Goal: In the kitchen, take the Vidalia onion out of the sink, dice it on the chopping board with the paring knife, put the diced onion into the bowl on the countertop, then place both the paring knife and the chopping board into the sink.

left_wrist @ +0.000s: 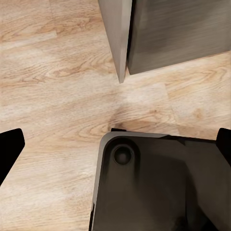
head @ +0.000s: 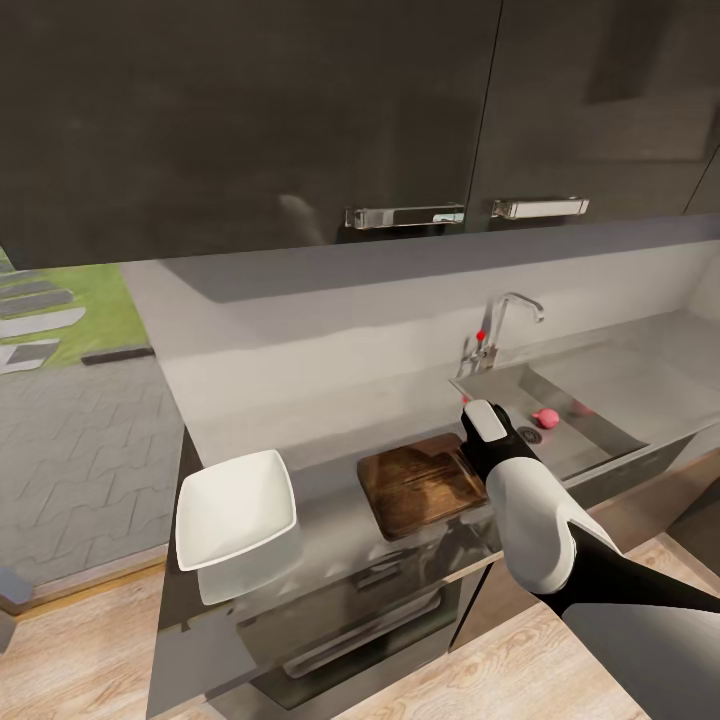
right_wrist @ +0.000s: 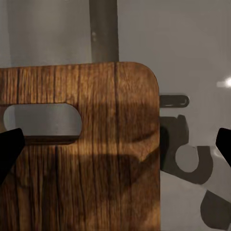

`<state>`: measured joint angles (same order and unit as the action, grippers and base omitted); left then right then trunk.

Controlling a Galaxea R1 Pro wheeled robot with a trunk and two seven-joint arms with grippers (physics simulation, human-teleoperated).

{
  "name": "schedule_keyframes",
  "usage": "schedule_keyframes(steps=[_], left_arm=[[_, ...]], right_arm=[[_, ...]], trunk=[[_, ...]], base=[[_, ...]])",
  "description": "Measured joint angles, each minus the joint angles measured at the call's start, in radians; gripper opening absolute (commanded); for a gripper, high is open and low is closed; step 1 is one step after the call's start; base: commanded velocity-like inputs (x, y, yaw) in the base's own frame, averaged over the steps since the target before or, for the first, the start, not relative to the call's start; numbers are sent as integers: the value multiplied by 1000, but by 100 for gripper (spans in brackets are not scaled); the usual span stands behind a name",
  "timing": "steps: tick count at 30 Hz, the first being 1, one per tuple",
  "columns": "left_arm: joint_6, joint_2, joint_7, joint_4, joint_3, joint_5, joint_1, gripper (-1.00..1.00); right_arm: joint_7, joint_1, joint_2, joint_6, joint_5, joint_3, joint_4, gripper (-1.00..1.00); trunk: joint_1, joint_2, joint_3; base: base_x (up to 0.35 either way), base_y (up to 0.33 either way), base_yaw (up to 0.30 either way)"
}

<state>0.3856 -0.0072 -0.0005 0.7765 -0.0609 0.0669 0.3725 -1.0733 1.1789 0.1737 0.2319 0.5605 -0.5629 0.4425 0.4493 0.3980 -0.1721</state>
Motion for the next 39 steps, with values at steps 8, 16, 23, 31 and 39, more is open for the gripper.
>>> schedule_keyframes(steps=[8, 16, 23, 31, 39], left_arm=[[0, 0, 0, 0, 0, 0, 0, 100], [0, 0, 0, 0, 0, 0, 0, 100], [0, 0, 0, -1, 0, 0, 0, 100], [0, 0, 1, -2, 1, 0, 0, 100], [0, 0, 3, -4, 0, 2, 0, 100]], right_arm=[[0, 0, 0, 0, 4, 0, 6, 100], [15, 0, 0, 9, 1, 19, 45, 100], [25, 0, 0, 109, -2, 247, 227, 100], [184, -1, 0, 404, -9, 328, 485, 100], [396, -10, 0, 488, -16, 357, 524, 100]], trunk=[[0, 0, 0], [0, 0, 0], [0, 0, 0], [0, 0, 0], [0, 0, 0]], base=[[0, 0, 0], [0, 0, 0], [0, 0, 0], [0, 0, 0], [-63, 0, 0]])
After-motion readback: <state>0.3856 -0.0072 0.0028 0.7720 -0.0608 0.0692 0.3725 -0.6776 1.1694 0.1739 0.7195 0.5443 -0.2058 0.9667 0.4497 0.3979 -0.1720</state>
